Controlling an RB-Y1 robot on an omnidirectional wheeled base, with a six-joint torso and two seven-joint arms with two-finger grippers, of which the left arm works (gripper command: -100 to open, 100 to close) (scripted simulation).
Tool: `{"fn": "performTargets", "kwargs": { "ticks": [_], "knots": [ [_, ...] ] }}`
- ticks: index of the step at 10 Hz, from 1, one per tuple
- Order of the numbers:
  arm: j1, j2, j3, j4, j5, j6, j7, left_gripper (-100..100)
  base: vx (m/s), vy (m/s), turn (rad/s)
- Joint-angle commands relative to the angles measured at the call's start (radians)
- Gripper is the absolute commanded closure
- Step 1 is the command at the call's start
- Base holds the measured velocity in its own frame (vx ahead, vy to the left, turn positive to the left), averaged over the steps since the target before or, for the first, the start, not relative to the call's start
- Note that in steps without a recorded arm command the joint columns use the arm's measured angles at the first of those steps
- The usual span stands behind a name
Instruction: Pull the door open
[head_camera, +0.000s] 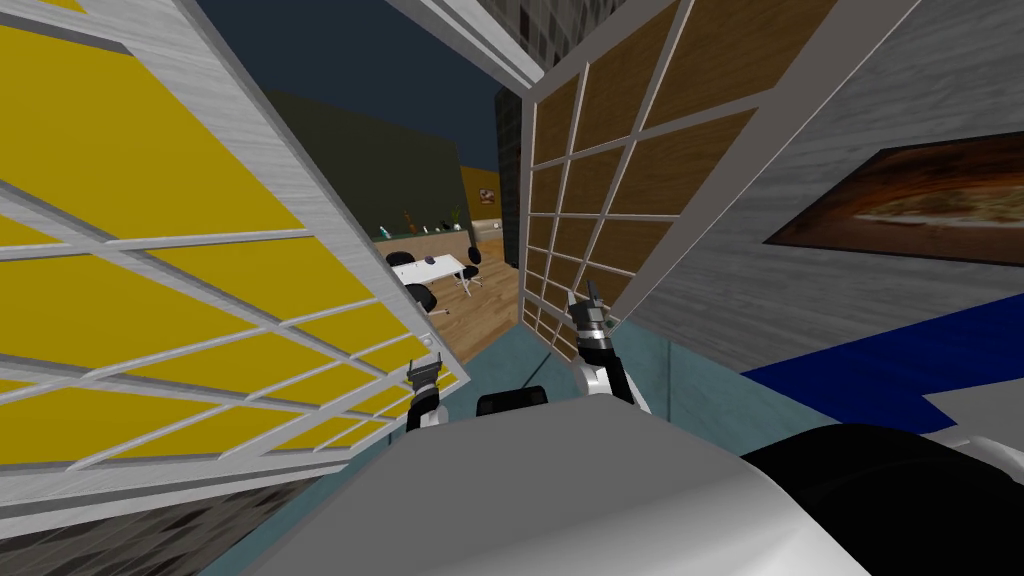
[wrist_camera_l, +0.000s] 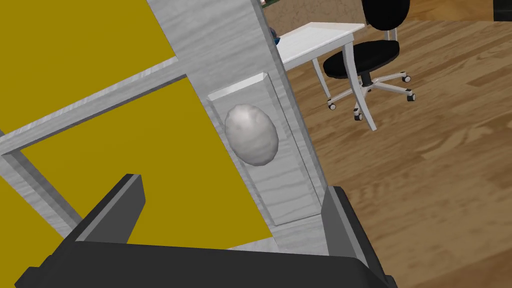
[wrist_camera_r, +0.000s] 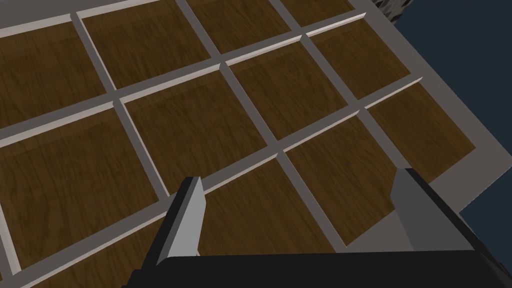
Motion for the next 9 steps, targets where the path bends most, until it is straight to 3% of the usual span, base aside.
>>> {"fn": "performTargets", "kwargs": {
  "ticks": [1, 5, 9],
  "knots": [
    [-0.003, -0.001, -0.015, -0.002, 0.024, 0.0, 0.05, -100, -0.055, -0.001, -0.024],
    [-0.008, -0.002, -0.033, -0.004, 0.053, -0.001, 0.138, -100, -0.042, 0.004, -0.012],
    [-0.015, -0.004, -0.063, -0.008, 0.103, -0.001, 0.255, -100, -0.054, 0.004, -0.017]
  ]
}}
